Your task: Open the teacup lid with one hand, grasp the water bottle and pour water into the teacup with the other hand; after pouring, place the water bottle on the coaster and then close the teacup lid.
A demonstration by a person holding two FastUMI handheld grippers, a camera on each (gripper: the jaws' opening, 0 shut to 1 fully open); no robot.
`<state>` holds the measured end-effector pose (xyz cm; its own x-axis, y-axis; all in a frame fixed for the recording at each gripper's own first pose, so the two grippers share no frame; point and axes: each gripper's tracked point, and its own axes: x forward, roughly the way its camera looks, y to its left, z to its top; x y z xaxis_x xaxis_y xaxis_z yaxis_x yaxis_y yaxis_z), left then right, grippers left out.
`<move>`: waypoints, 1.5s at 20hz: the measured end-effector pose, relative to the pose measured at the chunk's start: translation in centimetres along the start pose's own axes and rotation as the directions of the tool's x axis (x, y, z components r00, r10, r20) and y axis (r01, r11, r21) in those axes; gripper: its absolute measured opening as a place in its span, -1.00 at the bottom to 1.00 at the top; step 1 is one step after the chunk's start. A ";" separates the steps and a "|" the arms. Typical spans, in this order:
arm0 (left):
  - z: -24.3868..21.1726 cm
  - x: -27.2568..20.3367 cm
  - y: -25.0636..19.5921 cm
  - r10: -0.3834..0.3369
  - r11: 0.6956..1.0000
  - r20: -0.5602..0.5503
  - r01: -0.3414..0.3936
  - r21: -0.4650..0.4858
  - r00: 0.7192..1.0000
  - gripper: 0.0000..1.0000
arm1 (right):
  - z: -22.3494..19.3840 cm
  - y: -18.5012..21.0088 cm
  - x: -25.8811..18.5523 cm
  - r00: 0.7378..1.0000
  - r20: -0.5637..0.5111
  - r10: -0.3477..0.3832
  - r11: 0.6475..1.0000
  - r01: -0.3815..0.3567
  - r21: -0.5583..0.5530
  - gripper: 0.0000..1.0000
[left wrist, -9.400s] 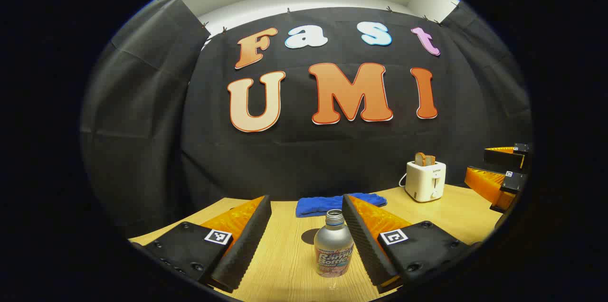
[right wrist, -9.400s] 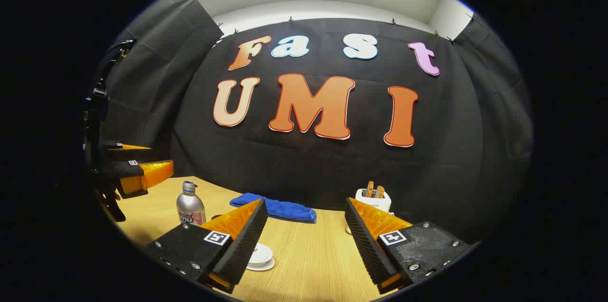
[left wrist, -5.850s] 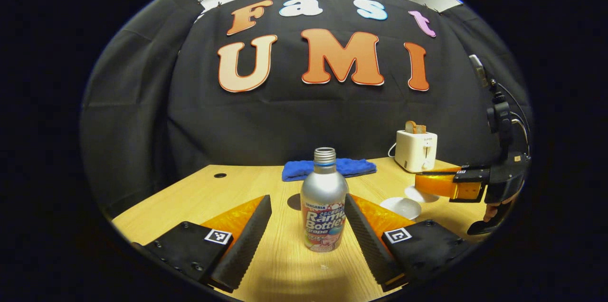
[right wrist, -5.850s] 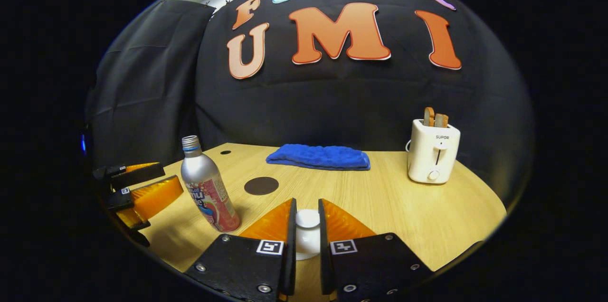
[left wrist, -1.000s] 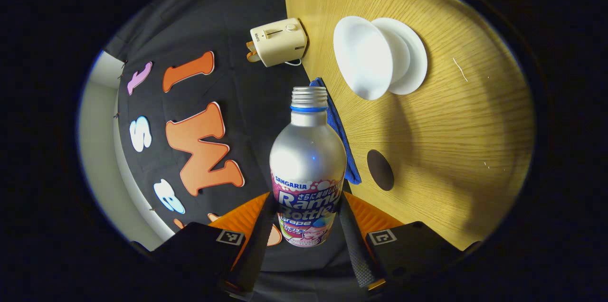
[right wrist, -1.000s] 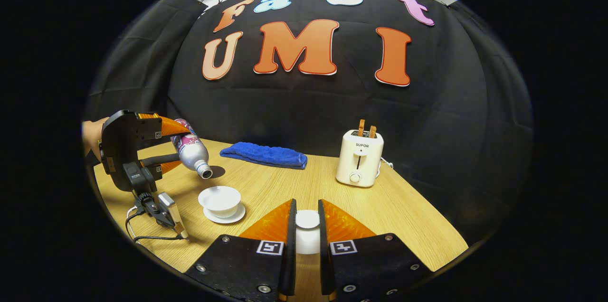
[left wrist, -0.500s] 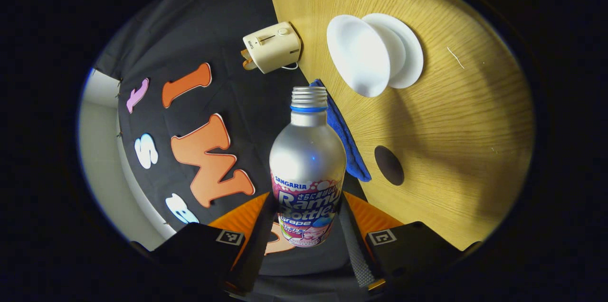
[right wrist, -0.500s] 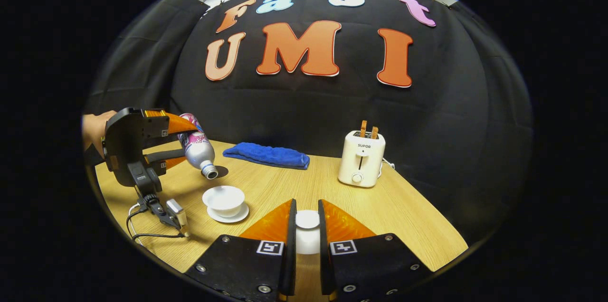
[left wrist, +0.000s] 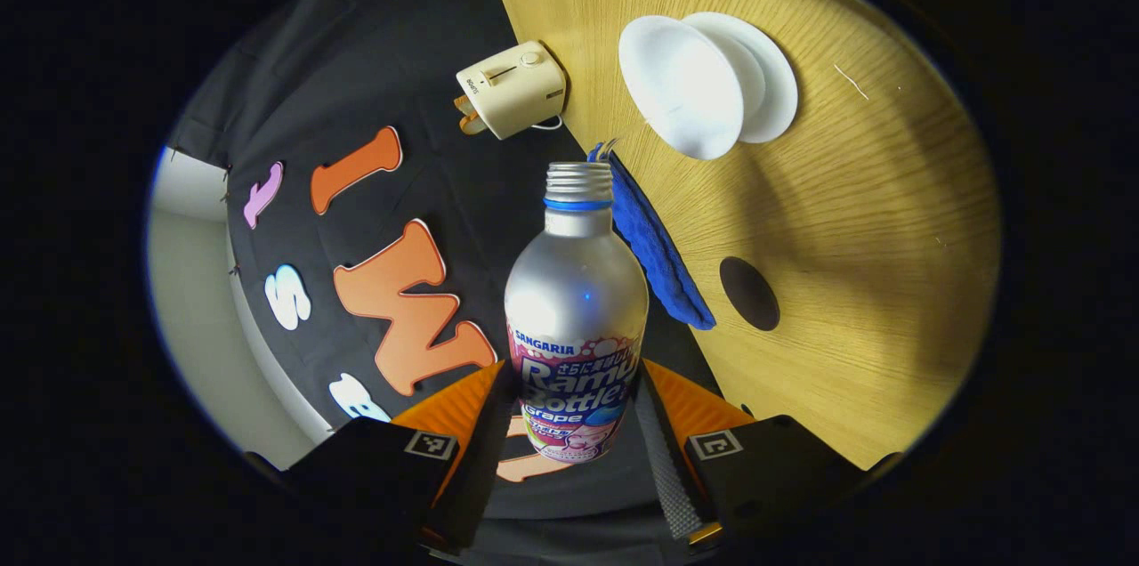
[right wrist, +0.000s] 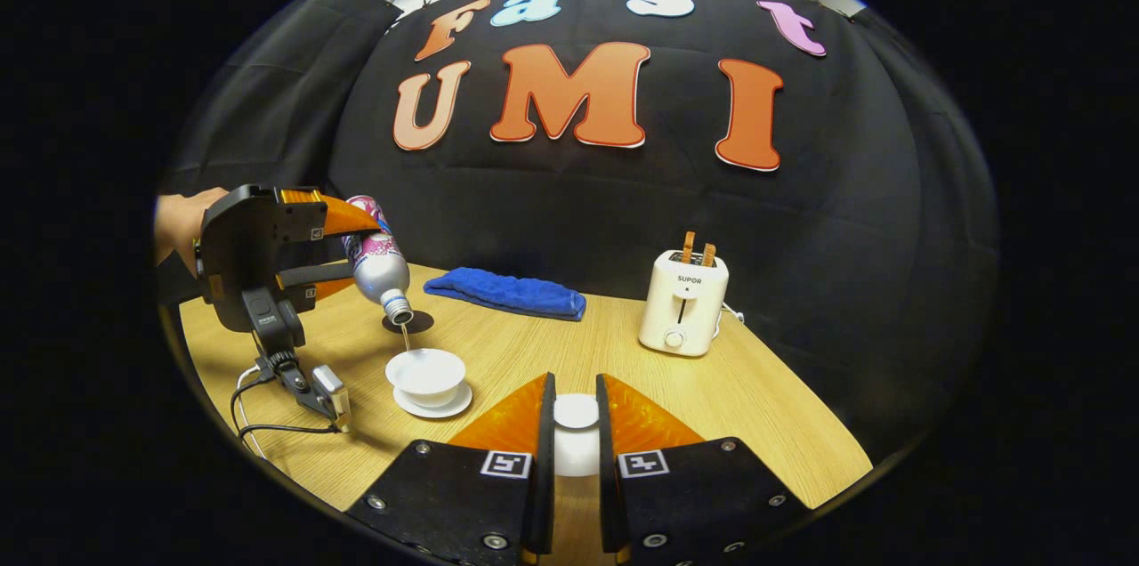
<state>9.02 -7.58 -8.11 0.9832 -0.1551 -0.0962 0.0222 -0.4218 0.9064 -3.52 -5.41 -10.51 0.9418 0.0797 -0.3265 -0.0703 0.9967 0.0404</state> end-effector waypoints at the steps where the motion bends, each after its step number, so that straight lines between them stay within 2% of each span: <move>1: -0.2 0.0 0.4 0.005 1.000 0.002 -0.005 0.008 1.000 0.55 | 0.0 0.1 0.0 1.000 0.001 0.002 1.000 -0.002 -0.003 -0.58; 3: -0.5 0.0 1.1 0.016 1.000 0.006 -0.016 0.019 1.000 0.60 | 0.1 0.2 0.0 1.000 0.003 0.006 1.000 -0.006 -0.007 -0.58; 4: -0.5 0.1 1.3 0.021 0.999 0.009 -0.022 0.027 1.000 0.55 | 0.2 0.4 0.0 1.000 0.005 0.008 1.000 -0.008 -0.009 -0.57; 5: -0.6 0.0 1.6 0.025 0.999 0.007 -0.025 0.034 1.000 0.60 | 0.2 0.5 0.0 1.000 0.005 0.010 1.000 -0.010 -0.011 -0.58; 9: -1.4 -0.1 3.0 0.048 0.997 0.003 -0.048 0.055 0.999 0.55 | 0.2 1.1 0.2 1.000 0.004 0.022 1.000 -0.022 -0.014 -0.58; 10: -1.5 0.0 3.4 0.056 0.997 0.002 -0.056 0.060 0.998 0.60 | 0.4 1.2 0.2 1.000 0.007 0.024 1.000 -0.024 -0.018 -0.58; 15: -2.1 0.0 5.7 0.106 0.991 0.004 -0.106 0.077 0.994 0.60 | 2.2 2.1 0.6 0.998 0.036 0.043 0.999 -0.043 0.004 -0.58; 16: -2.2 -0.1 5.8 0.112 0.990 0.006 -0.112 0.086 0.994 0.55 | 2.7 2.1 0.7 0.998 0.045 0.045 0.999 -0.045 0.003 -0.58; 17: -2.3 0.0 6.3 0.117 0.989 0.006 -0.117 0.092 0.993 0.60 | 3.1 2.3 0.7 0.997 0.054 0.052 0.999 -0.052 0.003 -0.58; 18: -2.3 -0.1 6.4 0.120 0.988 0.007 -0.120 0.095 0.993 0.55 | 3.4 2.4 0.7 0.997 0.061 0.055 0.998 -0.055 0.003 -0.58; 19: -2.3 0.1 6.7 0.123 0.987 0.009 -0.124 0.099 0.992 0.60 | 3.5 2.5 0.7 0.996 0.066 0.057 0.998 -0.057 0.001 -0.58; 28: -1.3 0.5 5.7 0.124 0.984 0.038 -0.127 0.126 0.992 0.60 | 3.4 2.8 0.7 0.996 0.065 0.066 0.998 -0.066 -0.005 -0.58; 29: -1.2 0.6 5.4 0.121 0.983 0.043 -0.126 0.132 0.992 0.55 | 3.2 2.8 0.8 0.996 0.062 0.067 0.998 -0.067 -0.006 -0.58; 30: -1.0 0.6 5.1 0.117 0.983 0.049 -0.123 0.139 0.992 0.65 | 3.1 2.8 0.9 0.996 0.059 0.065 0.998 -0.065 -0.005 -0.58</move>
<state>9.93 -8.94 -3.16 0.9691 -0.2467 -0.0091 -0.1243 -0.5195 0.8454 -1.85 -2.63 -7.76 0.9531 0.1431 -0.2666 -0.1327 0.9895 0.0565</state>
